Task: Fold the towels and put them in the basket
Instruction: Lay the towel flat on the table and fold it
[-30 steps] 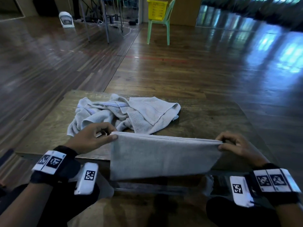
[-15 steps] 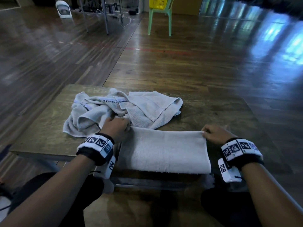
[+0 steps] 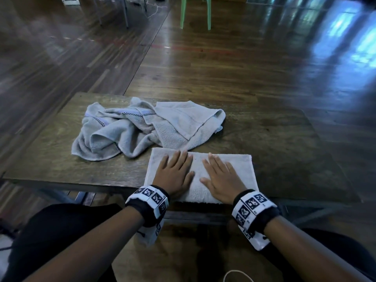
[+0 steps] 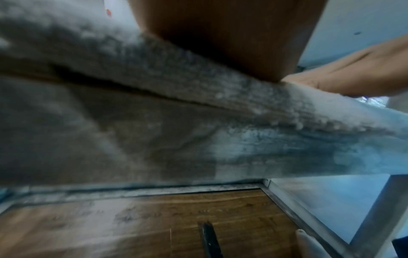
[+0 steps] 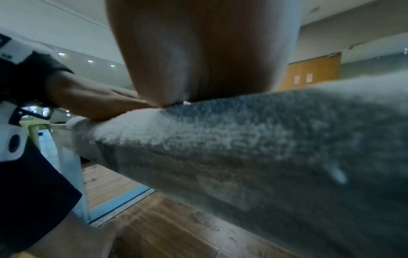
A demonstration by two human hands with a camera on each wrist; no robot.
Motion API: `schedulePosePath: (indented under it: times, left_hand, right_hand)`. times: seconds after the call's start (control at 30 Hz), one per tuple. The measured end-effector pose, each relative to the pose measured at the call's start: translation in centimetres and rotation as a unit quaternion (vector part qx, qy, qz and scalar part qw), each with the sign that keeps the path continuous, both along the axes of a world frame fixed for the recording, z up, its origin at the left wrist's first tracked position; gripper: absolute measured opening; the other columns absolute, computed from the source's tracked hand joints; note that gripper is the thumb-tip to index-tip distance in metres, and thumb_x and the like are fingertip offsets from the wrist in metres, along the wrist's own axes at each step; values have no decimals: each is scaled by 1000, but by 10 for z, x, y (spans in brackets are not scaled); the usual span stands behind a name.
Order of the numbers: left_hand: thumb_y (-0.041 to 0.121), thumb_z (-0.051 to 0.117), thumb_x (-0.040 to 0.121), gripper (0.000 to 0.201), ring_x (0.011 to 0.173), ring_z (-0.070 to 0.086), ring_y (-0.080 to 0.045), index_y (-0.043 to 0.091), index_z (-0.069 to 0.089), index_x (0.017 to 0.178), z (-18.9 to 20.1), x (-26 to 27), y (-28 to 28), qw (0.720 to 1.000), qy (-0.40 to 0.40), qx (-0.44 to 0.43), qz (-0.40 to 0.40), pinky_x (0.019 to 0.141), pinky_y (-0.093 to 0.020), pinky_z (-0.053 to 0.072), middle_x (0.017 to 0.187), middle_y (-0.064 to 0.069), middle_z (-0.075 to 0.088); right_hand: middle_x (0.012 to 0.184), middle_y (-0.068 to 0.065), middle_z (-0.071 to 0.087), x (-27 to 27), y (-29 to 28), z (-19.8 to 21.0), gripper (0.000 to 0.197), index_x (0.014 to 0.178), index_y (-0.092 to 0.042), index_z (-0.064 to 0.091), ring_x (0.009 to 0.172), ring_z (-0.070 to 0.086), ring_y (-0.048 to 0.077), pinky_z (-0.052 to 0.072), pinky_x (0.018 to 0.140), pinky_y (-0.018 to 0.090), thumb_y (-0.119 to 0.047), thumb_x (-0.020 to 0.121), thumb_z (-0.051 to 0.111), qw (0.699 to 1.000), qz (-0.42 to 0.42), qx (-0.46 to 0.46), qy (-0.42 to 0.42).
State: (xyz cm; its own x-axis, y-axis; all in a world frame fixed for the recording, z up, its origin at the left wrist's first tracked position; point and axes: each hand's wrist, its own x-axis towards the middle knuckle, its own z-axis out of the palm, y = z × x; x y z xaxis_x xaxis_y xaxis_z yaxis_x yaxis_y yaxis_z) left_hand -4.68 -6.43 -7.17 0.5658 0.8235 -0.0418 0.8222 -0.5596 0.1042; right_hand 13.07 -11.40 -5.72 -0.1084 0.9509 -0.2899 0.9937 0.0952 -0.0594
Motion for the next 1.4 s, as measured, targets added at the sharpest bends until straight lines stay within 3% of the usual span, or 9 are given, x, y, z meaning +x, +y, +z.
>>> schedulePosePath:
  times: [0.13,0.33,0.5,0.63,0.77,0.87,1.03,1.2,1.4]
  left_hand:
    - [66,-5,79,79,145,-6,-13,30,1,150,-5,-15,11,1000,-12,-16,23,116,-44,-6,158,8,-4]
    - [67,-11,75,79,145,-13,-19,38,-1,147,-4,-40,30,996,17,-20,87,113,-51,-8,158,3,-12]
    - [50,-1,80,77,145,12,-27,18,27,144,21,-22,-4,999,28,10,39,116,-51,6,156,-13,16]
    - [54,19,90,55,131,39,-23,24,47,127,30,-6,-46,997,-61,-33,-25,101,-36,34,137,0,46]
    - [64,19,90,65,143,19,-21,24,36,139,24,-8,-28,995,-36,-90,20,112,-40,25,153,1,27]
    - [70,9,83,71,138,29,-17,28,49,124,26,-13,2,998,-10,-51,28,110,-46,26,148,5,36]
    - [64,32,87,57,132,37,-20,22,58,116,33,-3,12,998,37,-17,54,112,-50,14,137,1,48]
    - [48,47,82,35,104,58,-21,27,65,103,29,43,-35,989,-50,35,-136,91,-37,39,111,4,63]
    - [52,68,64,40,83,60,-19,23,64,91,12,79,-52,976,-65,79,-195,66,-29,47,94,4,63]
  right_hand:
    - [157,0,-17,18,-2,-5,90,149,-20,-7,145,-15,17,-2,117,44,-63,70,-16,999,-34,8,-6]
    - [157,3,-16,55,-5,4,62,149,-19,-7,145,-15,17,-7,117,44,-48,98,13,993,-117,-2,-7]
    - [159,4,-6,67,-7,24,62,150,-15,5,146,-8,17,-7,117,45,-47,98,19,993,-94,-39,-57]
    - [155,5,21,64,-12,43,55,144,-18,28,143,17,20,3,117,46,-48,97,25,994,-55,-47,-76]
    - [146,1,39,52,-11,50,50,139,-19,35,134,34,20,15,112,42,-46,97,28,997,-36,-45,-55]
    - [142,-2,43,54,-2,52,42,132,-21,42,132,35,17,15,110,43,-42,97,31,998,-33,-42,-31]
    - [144,-1,40,79,20,52,43,137,-24,39,132,34,21,20,107,45,-38,97,32,992,-55,-15,-111]
    - [140,2,47,93,37,49,40,136,-26,44,130,39,22,22,104,46,-35,98,35,993,-110,-16,-25]
    - [137,5,44,93,47,43,35,128,-22,55,127,39,24,24,104,46,-29,96,40,993,-106,-3,-53]
